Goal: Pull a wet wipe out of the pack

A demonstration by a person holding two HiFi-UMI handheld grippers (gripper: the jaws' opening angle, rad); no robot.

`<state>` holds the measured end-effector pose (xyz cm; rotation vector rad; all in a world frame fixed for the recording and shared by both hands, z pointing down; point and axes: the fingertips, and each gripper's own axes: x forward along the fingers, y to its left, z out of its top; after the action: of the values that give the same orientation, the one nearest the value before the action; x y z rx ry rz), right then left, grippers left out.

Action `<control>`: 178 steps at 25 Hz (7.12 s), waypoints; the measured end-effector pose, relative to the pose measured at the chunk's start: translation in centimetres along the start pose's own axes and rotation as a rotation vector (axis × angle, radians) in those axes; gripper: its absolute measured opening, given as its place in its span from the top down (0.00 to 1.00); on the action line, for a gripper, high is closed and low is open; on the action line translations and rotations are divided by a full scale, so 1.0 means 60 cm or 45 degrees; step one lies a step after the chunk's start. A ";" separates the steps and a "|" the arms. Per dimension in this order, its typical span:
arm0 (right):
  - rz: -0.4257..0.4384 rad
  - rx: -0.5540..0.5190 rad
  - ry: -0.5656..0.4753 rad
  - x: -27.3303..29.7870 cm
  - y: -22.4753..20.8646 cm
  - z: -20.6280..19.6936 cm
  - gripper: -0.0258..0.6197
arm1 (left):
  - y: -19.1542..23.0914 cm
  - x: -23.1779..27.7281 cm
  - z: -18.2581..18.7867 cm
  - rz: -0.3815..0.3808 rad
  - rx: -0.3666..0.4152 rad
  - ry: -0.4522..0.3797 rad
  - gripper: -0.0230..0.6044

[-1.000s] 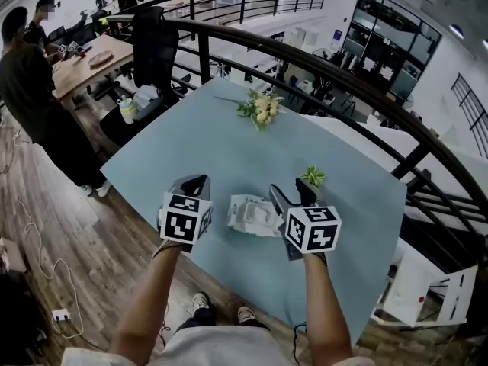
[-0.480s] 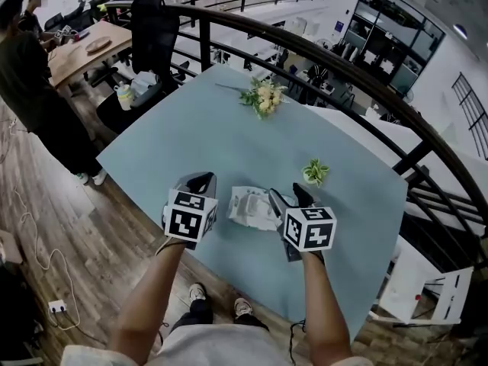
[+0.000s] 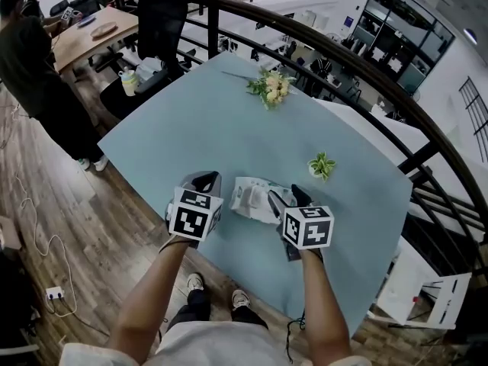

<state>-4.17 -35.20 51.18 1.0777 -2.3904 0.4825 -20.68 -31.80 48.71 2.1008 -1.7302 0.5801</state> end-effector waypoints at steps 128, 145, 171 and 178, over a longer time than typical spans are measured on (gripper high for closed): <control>-0.208 0.070 -0.007 -0.004 0.024 0.006 0.94 | -0.021 0.000 0.039 -0.261 0.228 -0.015 0.97; -0.375 0.133 -0.134 -0.041 0.047 0.051 0.94 | 0.005 -0.012 0.061 -0.385 0.334 -0.068 0.97; -0.463 0.065 -0.347 -0.102 0.069 0.141 0.94 | 0.020 -0.020 0.118 -0.416 0.354 -0.174 0.97; -0.494 0.053 -0.385 -0.122 0.060 0.150 0.94 | 0.011 -0.020 0.139 -0.423 0.368 -0.211 0.97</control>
<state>-5.13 -32.97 39.28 1.6898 -2.3357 0.2461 -20.79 -35.21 40.98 2.6346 -1.3942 0.5990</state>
